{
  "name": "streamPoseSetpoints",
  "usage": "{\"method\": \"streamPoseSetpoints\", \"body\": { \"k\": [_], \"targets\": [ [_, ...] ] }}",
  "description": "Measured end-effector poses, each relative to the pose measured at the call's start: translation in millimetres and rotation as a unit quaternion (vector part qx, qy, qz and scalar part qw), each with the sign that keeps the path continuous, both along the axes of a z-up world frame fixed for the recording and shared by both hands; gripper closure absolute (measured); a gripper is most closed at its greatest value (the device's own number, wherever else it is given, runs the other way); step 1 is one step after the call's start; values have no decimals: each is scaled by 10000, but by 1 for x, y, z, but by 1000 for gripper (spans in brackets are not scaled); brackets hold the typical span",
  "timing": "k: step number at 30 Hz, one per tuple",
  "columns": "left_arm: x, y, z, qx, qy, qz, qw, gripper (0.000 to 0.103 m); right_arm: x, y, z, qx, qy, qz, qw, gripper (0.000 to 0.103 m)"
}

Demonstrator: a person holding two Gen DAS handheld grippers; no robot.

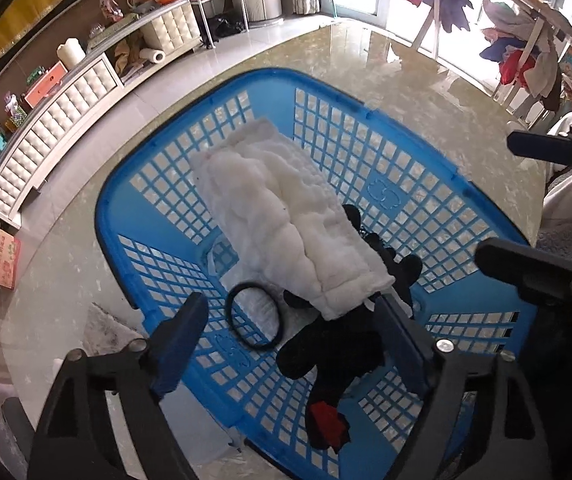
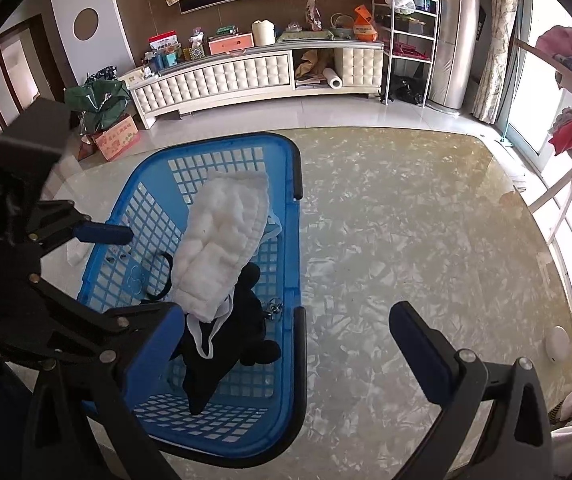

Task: Organize soft objects
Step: 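Open the left tool to drop the black rubber ring into the basket, then move the right tool down onto the light blue cloth on the table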

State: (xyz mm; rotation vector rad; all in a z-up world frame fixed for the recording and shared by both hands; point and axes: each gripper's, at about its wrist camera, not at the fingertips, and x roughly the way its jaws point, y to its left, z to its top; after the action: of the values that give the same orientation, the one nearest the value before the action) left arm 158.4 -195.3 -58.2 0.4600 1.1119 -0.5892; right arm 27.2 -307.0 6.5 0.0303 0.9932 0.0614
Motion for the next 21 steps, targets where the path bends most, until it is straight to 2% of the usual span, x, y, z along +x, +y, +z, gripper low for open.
{"method": "streamPoseSetpoints", "body": {
  "k": [9, 14, 21],
  "targets": [
    [-19, 21, 27, -184, -369, 100, 9991, 15, -2, 15, 3, -92, -73, 179, 9998, 0],
    [-29, 54, 45, -390, -569, 196, 9974, 11, 2, 36, 6, -256, -88, 313, 9991, 0],
    [-53, 101, 61, -576, -1004, 210, 9931, 10, 5, 70, 9, -30, -18, 456, 9990, 0]
  ]
}}
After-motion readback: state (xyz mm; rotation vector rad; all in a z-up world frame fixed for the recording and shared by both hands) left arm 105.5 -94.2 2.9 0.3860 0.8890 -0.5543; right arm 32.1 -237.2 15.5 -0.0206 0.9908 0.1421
